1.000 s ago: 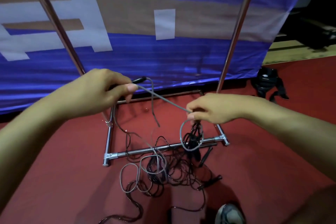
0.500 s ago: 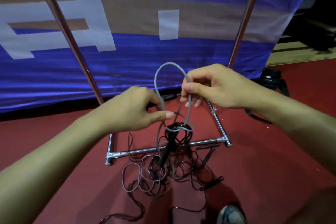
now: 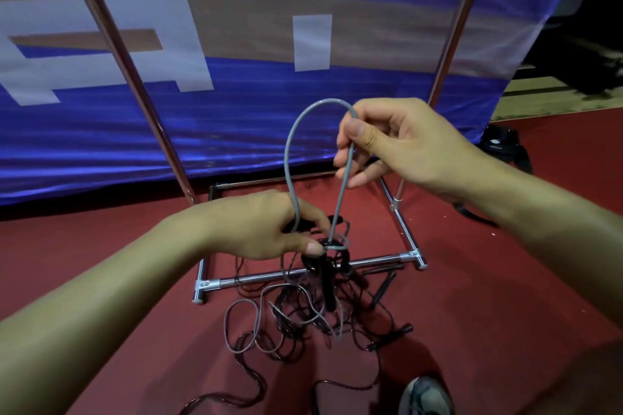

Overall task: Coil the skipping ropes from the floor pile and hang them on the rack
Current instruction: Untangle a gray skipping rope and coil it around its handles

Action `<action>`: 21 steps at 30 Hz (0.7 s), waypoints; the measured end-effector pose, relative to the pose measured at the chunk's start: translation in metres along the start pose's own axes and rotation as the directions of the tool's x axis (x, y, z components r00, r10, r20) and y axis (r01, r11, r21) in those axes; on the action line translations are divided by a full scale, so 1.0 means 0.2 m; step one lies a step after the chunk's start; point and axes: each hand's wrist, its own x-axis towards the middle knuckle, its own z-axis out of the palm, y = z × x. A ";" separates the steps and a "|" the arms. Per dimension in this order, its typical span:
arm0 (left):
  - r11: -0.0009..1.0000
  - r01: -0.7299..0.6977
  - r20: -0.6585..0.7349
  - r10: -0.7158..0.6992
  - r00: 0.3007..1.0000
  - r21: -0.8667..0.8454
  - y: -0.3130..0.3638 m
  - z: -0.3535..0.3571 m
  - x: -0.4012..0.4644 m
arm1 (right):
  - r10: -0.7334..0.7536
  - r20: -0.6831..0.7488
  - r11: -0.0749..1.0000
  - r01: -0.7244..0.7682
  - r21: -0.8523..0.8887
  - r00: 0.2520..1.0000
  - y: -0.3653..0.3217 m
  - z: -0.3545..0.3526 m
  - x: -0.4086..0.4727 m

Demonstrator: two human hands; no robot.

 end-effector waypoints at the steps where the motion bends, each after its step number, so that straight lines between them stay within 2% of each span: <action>1: 1.000 0.012 0.010 -0.012 1.000 0.014 -0.01 0.01 0.00 | 0.004 -0.004 1.000 -0.004 -0.006 1.000 0.01 0.00 0.00; 6: 0.998 0.038 -0.033 -0.036 0.999 0.057 -0.03 0.03 0.00 | 0.029 -0.034 0.999 -0.030 -0.024 0.999 0.03 -0.03 0.01; 11: 0.995 0.097 -0.193 -0.089 0.977 0.029 -0.04 0.01 -0.01 | 0.045 -0.045 0.999 -0.044 0.021 0.998 0.04 -0.02 0.01; 15: 0.983 0.181 -0.148 -0.173 0.974 0.038 -0.04 0.04 0.03 | 0.016 -0.031 0.997 -0.014 0.077 0.999 -0.01 0.01 0.01; 21: 0.986 0.167 -0.201 -0.158 0.967 0.027 0.02 0.07 0.06 | 0.003 -0.026 0.995 -0.001 0.101 1.000 -0.02 0.04 0.02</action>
